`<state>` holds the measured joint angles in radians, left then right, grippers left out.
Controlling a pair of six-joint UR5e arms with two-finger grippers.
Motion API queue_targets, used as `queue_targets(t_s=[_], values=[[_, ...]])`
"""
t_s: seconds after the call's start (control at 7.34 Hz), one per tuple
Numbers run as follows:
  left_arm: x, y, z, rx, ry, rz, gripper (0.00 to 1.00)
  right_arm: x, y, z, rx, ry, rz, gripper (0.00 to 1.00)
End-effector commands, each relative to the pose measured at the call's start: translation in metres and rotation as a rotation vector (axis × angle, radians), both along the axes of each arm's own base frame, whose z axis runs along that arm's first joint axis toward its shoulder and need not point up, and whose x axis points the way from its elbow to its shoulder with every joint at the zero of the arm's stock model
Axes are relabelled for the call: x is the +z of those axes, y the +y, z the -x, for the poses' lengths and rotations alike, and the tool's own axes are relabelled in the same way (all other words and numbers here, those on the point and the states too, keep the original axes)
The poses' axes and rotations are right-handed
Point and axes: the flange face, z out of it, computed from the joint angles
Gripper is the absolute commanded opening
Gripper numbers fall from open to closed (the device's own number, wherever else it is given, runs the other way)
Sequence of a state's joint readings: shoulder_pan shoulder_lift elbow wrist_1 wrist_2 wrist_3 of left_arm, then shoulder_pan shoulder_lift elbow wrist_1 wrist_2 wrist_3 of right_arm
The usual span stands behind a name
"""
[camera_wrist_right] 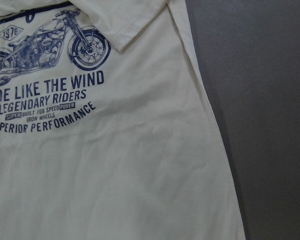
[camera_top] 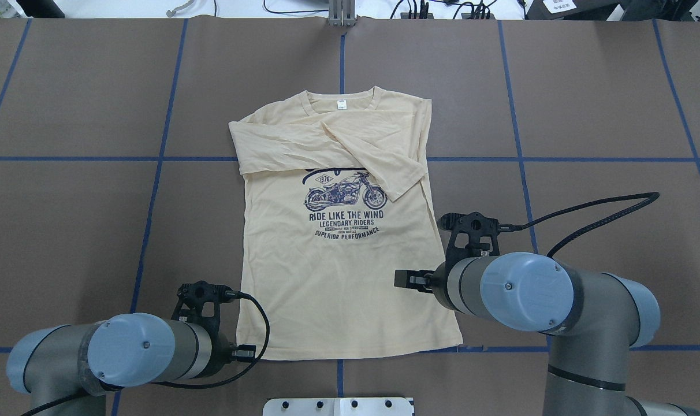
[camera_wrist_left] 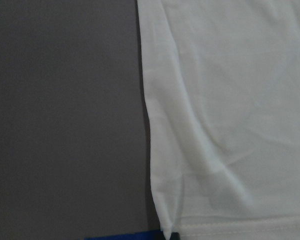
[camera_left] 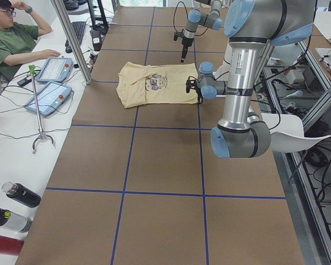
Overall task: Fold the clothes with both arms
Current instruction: 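Grasp the hem corners with both grippers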
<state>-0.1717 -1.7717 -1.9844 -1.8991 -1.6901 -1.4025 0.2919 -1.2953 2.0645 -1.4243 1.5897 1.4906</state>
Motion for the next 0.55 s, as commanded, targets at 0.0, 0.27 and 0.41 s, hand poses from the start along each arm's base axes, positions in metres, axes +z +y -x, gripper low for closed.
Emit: queue_targets(t_s=[0.0, 0.27, 0.41], values=[[-0.012, 0.0, 0.002, 0.002, 0.023, -0.004, 0.0, 0.024, 0.03, 0.011, 0.024, 0.027, 0.038, 1.0], [-0.016, 0.001, 0.003, 0.004, 0.033, -0.005, 0.0, 0.04, 0.059, 0.026, 0.008, 0.073, 0.013, 0.96], [-0.016, 0.001, 0.003, 0.003, 0.033, -0.004, 0.0, 0.053, 0.069, 0.026, 0.013, 0.101, -0.011, 0.89]])
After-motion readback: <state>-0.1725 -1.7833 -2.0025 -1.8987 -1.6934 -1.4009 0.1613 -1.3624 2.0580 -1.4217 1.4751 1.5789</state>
